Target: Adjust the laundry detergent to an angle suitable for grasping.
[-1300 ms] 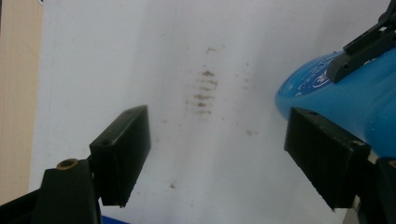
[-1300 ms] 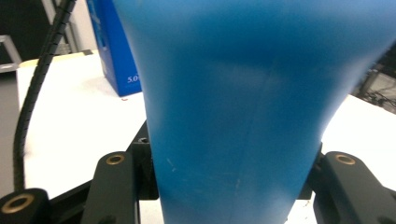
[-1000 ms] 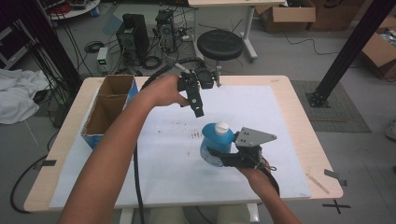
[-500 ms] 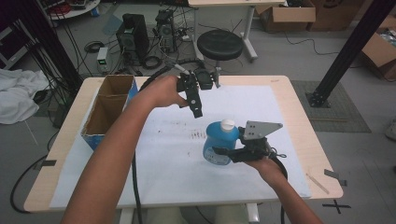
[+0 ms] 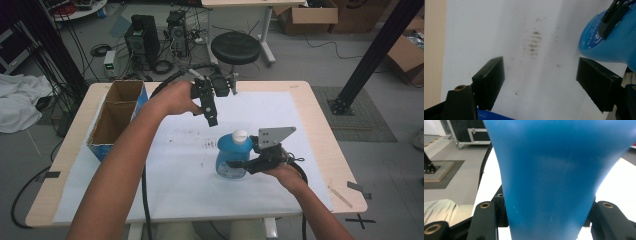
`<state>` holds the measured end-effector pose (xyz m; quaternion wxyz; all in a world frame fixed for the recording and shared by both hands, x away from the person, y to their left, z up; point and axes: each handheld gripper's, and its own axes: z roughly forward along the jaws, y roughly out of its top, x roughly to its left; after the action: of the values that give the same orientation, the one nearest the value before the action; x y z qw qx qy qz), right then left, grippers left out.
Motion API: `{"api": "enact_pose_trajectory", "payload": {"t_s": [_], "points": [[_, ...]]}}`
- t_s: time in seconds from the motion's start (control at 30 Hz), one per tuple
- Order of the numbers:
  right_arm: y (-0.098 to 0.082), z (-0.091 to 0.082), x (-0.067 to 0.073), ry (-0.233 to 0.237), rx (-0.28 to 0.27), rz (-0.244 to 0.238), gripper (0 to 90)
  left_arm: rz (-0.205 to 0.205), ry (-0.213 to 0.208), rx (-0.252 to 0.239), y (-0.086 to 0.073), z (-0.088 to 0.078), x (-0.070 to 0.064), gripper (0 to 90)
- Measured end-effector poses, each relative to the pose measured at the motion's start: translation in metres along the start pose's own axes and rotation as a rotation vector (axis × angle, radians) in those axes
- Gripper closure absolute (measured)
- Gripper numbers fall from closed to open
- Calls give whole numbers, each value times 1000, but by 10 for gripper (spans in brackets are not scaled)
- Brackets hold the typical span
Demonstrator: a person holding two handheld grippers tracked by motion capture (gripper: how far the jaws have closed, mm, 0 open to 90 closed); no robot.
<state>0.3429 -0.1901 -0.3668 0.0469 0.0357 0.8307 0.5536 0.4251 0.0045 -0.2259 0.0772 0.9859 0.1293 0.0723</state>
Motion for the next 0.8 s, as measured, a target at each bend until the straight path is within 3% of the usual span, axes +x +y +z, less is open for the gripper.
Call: {"api": "enact_pose_trajectory", "payload": {"t_s": [0.33, 0.8], "points": [[-3, 11, -10, 71, 14, -6, 447, 4, 0, 6, -1, 0, 0, 235], [-15, 23, -18, 103, 17, -9, 447, -1, -2, 7, 0, 4, 2, 236]]}}
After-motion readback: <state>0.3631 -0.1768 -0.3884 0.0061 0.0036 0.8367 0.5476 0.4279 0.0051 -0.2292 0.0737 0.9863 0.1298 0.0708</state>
